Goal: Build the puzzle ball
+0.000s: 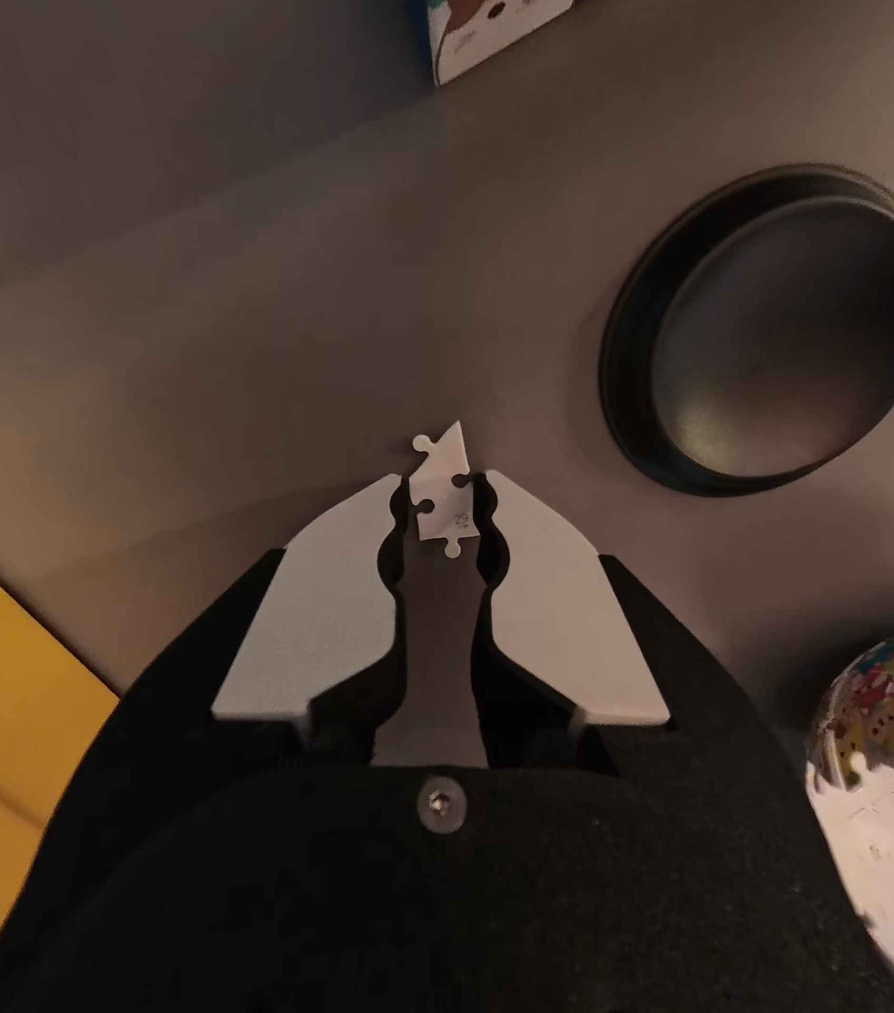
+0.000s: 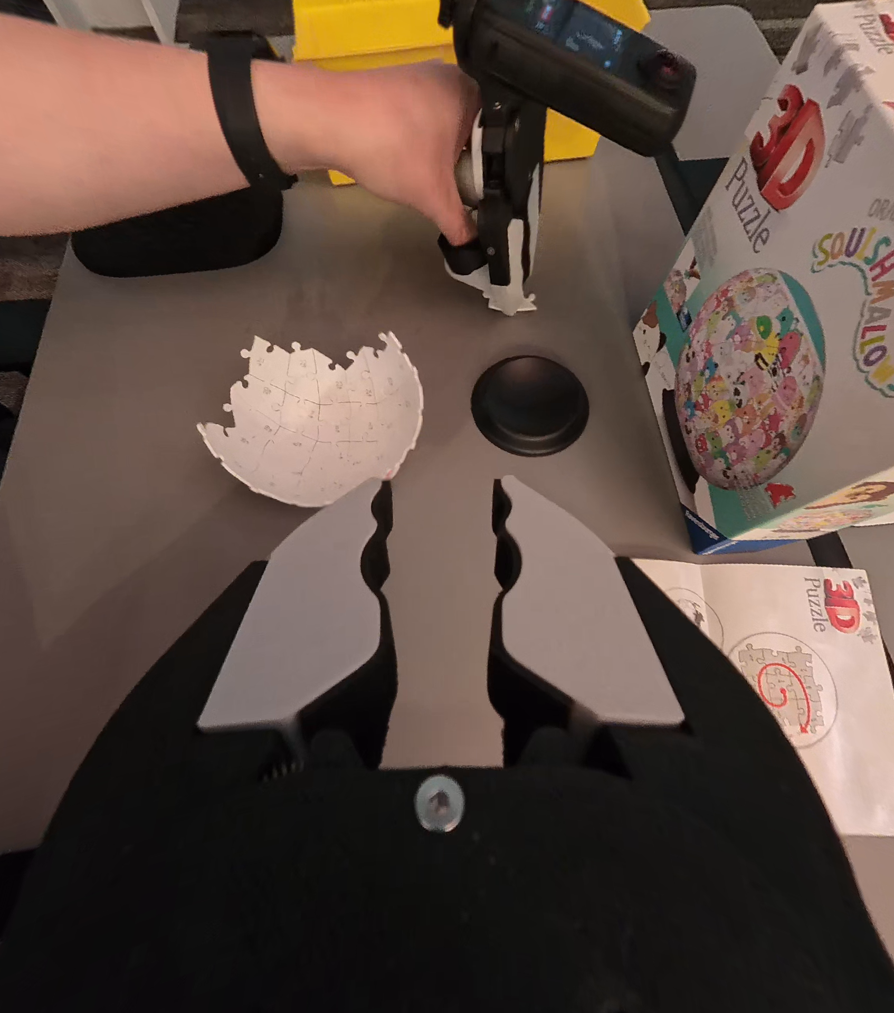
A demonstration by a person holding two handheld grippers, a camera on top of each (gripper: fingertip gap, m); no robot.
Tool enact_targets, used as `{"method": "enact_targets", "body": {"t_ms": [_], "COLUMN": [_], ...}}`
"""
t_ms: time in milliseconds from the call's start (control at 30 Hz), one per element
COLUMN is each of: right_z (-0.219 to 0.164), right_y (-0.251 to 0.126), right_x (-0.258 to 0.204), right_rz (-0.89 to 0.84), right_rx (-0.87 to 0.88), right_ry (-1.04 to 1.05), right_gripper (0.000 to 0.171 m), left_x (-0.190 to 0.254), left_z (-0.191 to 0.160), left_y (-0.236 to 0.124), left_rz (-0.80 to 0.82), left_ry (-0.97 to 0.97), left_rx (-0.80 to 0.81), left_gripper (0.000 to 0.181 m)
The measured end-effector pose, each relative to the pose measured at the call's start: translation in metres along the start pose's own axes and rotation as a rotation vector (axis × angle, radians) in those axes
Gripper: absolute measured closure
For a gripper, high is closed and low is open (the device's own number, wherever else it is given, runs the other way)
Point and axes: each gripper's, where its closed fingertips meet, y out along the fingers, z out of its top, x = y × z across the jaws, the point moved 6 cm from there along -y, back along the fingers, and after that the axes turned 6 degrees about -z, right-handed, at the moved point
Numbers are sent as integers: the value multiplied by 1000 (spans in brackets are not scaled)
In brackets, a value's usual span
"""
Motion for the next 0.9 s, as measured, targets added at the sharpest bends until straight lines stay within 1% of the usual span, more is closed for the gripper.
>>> {"method": "enact_targets", "body": {"t_ms": [100, 200, 300, 367, 433, 533, 633, 733, 767, 800, 833, 867, 900], "right_z": [5, 19, 38, 49, 57, 64, 64, 62, 62, 62, 63, 64, 64], "right_y": [4, 14, 33, 47, 58, 67, 72, 77, 78, 77, 76, 75, 73], "right_x": [-2, -2, -8, -17, -28, -39, -43, -49, -53, -58, -60, -60, -59], "right_rz": [33, 69, 142, 185, 231, 238, 203, 265, 303, 373, 390, 386, 360], "right_rx": [39, 128, 244, 304, 350, 388, 363, 308, 295, 289, 288, 293, 289], "right_ry": [26, 138, 296, 373, 412, 456, 457, 482, 478, 452, 442, 428, 409], "right_gripper": [135, 135, 135, 135, 135, 133, 129, 131, 142, 167, 168, 168, 168], "left_x": [2, 21, 67, 100, 126, 152, 167, 175, 178, 181, 183, 185, 187], "left_z": [-11, -22, -36, -48, -58, -69, -75, -78, -78, -79, -81, -83, -87], "left_y": [-16, -52, -99, -125, -142, -153, -157, -160, -160, -161, -161, -163, -167], "left_rz": [35, 48, 70, 146, 222, 263, 266, 289, 287, 287, 303, 324, 341], "left_ry": [16, 56, 174, 276, 351, 411, 451, 478, 487, 496, 509, 522, 526], "left_rx": [93, 274, 477, 570, 636, 664, 681, 689, 692, 686, 677, 670, 670], "left_gripper": [159, 159, 159, 159, 159, 159, 159, 159, 159, 160, 169, 167, 160]}}
